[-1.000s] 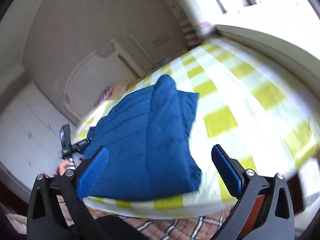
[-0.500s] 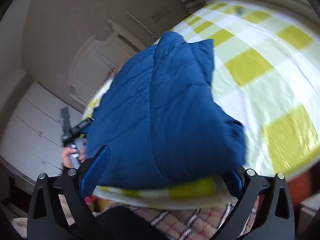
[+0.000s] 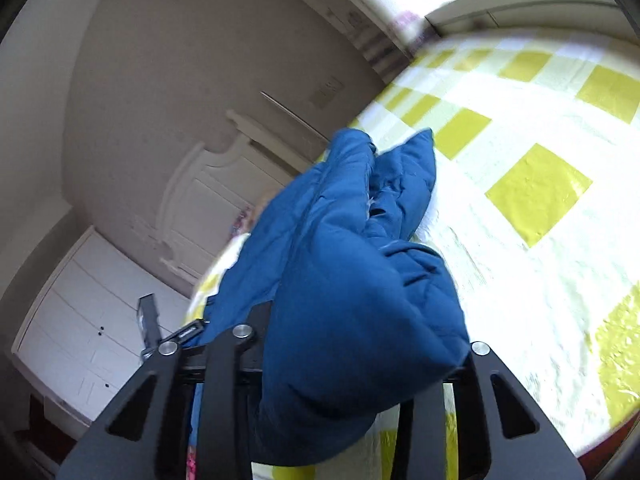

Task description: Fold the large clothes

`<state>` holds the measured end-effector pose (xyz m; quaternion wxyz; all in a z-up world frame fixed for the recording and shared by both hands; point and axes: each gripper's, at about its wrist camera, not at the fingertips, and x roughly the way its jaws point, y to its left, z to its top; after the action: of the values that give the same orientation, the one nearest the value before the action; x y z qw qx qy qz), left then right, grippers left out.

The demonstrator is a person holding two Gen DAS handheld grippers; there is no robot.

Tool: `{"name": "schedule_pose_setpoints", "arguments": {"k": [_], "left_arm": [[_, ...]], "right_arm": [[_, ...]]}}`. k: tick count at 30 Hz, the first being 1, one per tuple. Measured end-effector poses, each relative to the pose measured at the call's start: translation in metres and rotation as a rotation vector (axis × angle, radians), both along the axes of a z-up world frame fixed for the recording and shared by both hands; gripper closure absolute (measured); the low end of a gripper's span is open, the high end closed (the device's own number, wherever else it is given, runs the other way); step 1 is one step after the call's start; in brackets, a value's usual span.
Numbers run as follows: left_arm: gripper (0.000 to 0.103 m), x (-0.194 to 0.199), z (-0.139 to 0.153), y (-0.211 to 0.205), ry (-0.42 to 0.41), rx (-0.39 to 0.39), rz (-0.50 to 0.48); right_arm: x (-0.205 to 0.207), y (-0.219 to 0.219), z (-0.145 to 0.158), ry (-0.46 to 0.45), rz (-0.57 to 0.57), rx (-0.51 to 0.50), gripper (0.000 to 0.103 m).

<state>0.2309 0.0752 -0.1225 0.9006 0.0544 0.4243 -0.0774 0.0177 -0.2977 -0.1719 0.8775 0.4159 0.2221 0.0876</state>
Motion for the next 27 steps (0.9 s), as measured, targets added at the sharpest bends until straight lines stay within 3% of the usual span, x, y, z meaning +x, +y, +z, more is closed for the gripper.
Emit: {"name": "schedule_pose_setpoints", "arguments": {"k": [3,5,7,9,12,15,18,21,24,25,26,27], "left_arm": [[0.002,-0.006,0.018,-0.024,-0.006,0.061,-0.014],[0.002,-0.009,0.034,-0.043,-0.044,0.052,-0.056],[0.002,-0.006,0.046,-0.072,-0.087,0.094,-0.085],[0.002,0.011,0.040,-0.106,-0.072,0.151,-0.115],[0.002,0.042,0.001,-0.138,0.007,0.257,-0.126],[0.002,0.039,0.005,-0.133,0.002,0.234,-0.122],[0.003,0.001,0.023,-0.106,-0.049,0.195,-0.132],[0.002,-0.066,0.039,-0.068,-0.111,0.059,-0.213],[0.002,-0.134,0.009,-0.069,-0.138,0.125,-0.338],[0.002,-0.147,0.001,-0.067,-0.181,0.143,-0.325],[0.002,-0.156,-0.002,-0.061,-0.207,0.124,-0.317],[0.002,-0.163,-0.002,-0.050,-0.175,0.064,-0.347]], "right_arm": [[-0.013,0.007,0.015,-0.071,0.013,-0.052,0.071],[-0.018,0.012,0.027,-0.106,0.017,-0.095,0.071],[-0.020,0.013,0.034,-0.126,0.024,-0.115,0.071],[-0.022,0.016,0.039,-0.134,0.027,-0.132,0.071],[-0.024,0.021,0.047,-0.150,0.037,-0.153,0.071],[-0.027,0.023,0.059,-0.162,0.046,-0.182,0.071],[-0.024,0.029,0.071,-0.174,0.056,-0.246,0.071],[-0.018,0.036,0.083,-0.192,0.066,-0.288,0.071],[-0.011,0.048,0.098,-0.212,0.080,-0.330,0.071],[-0.007,0.055,0.106,-0.225,0.094,-0.344,0.071],[-0.002,0.066,0.114,-0.237,0.123,-0.367,0.071],[0.000,0.081,0.123,-0.251,0.138,-0.405,0.071]]}}
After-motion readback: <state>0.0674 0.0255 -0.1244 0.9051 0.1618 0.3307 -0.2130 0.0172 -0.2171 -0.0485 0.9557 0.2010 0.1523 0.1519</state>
